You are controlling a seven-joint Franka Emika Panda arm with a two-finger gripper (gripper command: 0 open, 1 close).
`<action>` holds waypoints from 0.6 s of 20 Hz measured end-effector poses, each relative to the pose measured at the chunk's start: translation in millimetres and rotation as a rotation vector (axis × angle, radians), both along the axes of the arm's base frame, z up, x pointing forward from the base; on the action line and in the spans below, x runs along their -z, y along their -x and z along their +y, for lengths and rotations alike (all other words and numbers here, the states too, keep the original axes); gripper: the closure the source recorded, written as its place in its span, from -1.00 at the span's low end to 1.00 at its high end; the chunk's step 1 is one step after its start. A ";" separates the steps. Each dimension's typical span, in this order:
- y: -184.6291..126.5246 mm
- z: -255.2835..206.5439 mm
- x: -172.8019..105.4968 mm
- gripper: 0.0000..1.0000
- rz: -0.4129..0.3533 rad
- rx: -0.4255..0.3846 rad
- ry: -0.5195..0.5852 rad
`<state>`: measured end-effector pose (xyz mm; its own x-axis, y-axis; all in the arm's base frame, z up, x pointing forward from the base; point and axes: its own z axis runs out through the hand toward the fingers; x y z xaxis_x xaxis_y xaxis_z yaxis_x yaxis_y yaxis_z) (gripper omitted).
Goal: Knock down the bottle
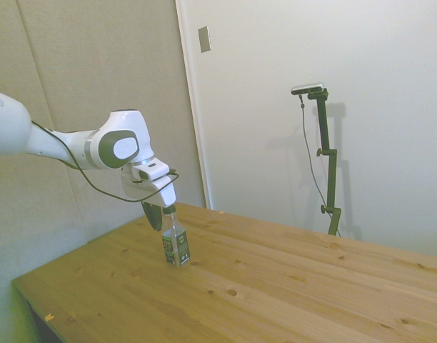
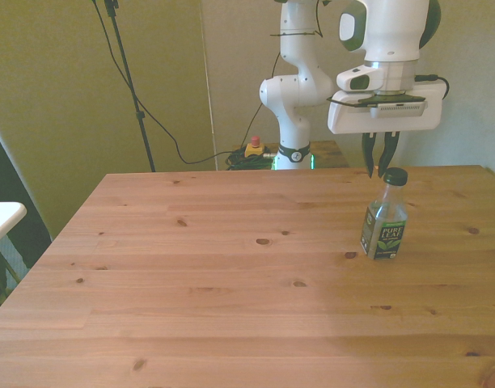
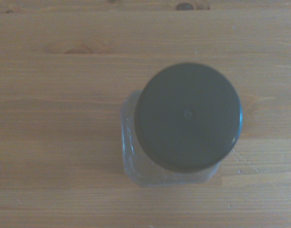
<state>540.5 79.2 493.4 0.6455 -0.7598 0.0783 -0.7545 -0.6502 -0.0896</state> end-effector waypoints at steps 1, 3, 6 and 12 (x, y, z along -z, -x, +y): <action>-4.0 0.4 -1.3 1.00 0.002 0.002 0.002; -11.2 1.6 -3.5 1.00 0.006 0.003 0.004; -23.7 3.1 -7.1 1.00 0.011 0.008 0.010; -58.9 3.7 -16.4 1.00 0.019 0.034 0.037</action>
<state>599.4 82.9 509.8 0.6213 -0.7778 0.0950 -0.7773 -0.6271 -0.0514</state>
